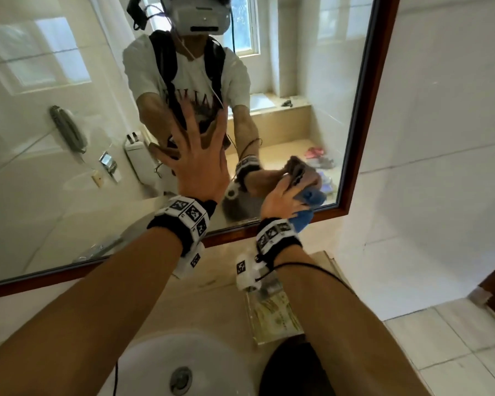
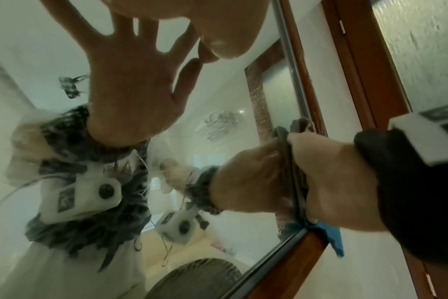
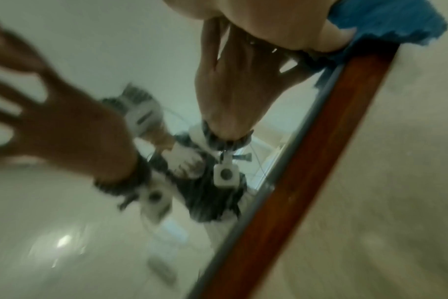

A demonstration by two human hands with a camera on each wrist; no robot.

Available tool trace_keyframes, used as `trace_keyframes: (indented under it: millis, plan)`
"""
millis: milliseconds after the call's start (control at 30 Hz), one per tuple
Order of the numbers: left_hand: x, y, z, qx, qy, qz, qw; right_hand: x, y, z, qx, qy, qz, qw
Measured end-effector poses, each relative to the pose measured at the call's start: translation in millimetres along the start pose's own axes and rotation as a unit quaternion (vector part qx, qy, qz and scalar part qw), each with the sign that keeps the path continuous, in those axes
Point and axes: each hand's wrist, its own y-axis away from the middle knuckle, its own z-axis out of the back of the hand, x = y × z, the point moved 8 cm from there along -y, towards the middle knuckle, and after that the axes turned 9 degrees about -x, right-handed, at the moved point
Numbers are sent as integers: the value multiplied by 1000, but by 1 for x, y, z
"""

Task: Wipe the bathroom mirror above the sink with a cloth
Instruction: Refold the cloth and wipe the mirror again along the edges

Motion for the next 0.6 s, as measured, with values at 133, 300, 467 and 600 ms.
trace_keyframes:
  millis: [133,300,467,600]
  plan:
    - [-2,2,-5,9,-6,0,1000,3,48,-33,49,-11,7,999]
    - [-1,2,-7,3,-10,7,1000,2,55,-45,76,-30,1,997]
    - [1,3,-8,-4,-17,3,1000,0,27,-33,40,-94,-109,989]
    - [-1,4,-7,1,-13,-3,1000,3,-6,-8,18,-77,-180,980]
